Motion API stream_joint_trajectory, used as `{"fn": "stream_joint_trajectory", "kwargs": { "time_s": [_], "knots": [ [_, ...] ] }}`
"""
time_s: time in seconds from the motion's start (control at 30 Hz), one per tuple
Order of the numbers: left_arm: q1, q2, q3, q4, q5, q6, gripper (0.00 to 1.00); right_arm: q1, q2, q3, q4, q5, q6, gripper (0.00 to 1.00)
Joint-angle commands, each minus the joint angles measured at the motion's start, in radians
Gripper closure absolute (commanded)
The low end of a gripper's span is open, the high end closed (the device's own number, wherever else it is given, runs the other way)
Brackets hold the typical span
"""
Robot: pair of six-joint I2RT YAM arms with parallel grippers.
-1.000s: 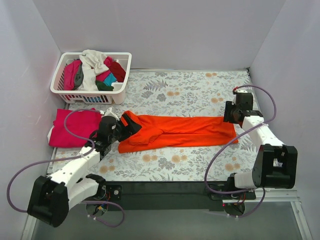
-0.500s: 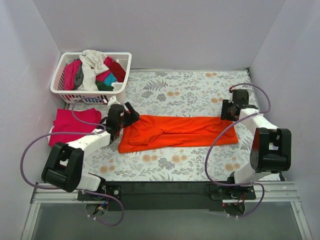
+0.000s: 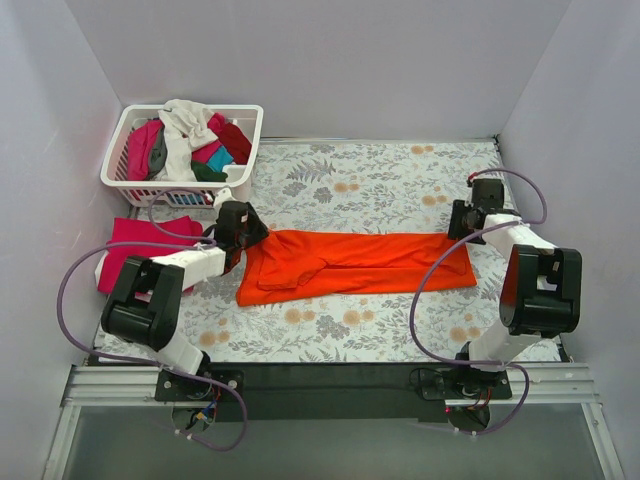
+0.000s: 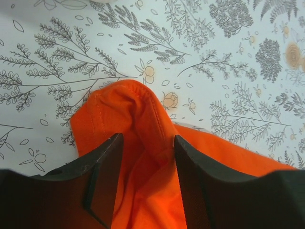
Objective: Fold and stack the t-shirts
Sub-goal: Fold the tshirt
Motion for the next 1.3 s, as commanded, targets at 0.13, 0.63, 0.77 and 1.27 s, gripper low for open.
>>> {"fn": "stream_joint_trajectory", "kwargs": {
  "time_s": [0.13,0.63,0.77,1.27],
  "knots": [
    [0.017,0.026,0.022,0.037,0.038,0.015,0.67,-0.027,0.048,-0.007,0.03,-0.026,0.013,0.57],
    [0.073,0.021,-0.03,0.074,0.083,0.015,1.0,-0.077,0.092,-0.001,0.031,-0.015,0.01,0.99],
    [0.089,0.004,-0.054,0.074,0.064,0.022,1.0,-0.093,0.097,0.005,0.031,0.006,0.01,0.99],
    [0.07,-0.062,0.004,0.114,0.178,0.059,0.51,-0.054,-0.067,-0.042,0.04,-0.031,0.008,0.66]
  ]
}}
